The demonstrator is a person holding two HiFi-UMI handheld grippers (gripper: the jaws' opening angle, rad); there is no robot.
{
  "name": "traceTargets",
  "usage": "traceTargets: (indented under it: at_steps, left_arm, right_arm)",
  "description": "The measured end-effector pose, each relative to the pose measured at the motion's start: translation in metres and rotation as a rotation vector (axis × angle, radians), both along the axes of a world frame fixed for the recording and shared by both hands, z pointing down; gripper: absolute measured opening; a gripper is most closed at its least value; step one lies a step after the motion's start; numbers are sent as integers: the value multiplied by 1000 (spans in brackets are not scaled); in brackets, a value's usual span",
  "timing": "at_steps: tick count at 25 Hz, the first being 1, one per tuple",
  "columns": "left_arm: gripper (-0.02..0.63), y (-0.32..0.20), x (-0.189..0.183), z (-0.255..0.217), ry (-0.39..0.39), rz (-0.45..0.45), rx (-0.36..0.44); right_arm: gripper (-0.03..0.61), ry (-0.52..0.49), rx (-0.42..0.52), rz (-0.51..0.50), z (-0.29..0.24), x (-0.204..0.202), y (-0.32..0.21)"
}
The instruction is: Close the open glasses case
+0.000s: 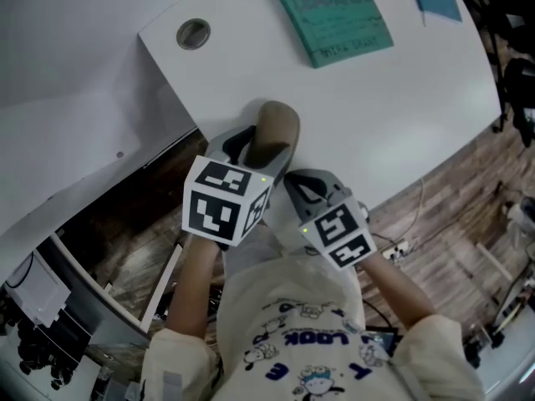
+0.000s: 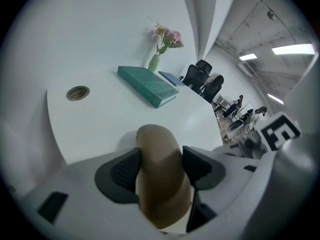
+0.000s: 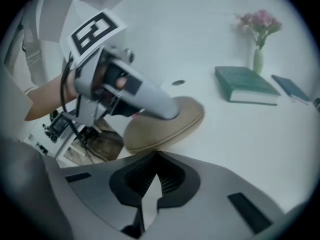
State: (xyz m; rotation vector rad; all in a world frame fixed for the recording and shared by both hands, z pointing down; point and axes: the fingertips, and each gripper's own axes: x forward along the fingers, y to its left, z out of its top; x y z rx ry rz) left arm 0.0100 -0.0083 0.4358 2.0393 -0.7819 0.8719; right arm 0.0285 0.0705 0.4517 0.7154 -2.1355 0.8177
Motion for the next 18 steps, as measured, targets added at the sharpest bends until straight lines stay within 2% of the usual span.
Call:
traceTargets:
  at_steps: [2,3,8,10,18]
  left_arm:
    - [270,2,1,1,12,2,8]
    - [270,2,1,1,23,-7,5]
    - [273,1,0,3,35,-20,-33]
    - [275,2,0,2,40,-25,-35]
    - [275,0,0,4,48,-35,-33]
  right_arm:
    - [-2,-26,-4,54,-5,19,-25]
    - [-2,-45,-20,43,-7,24,-30]
    - [5,-12,-60,-199,-2,2,14]
    - [100,-12,-83,-263,3,-10,33]
    - [98,-10,-80,-249,9,-23,29]
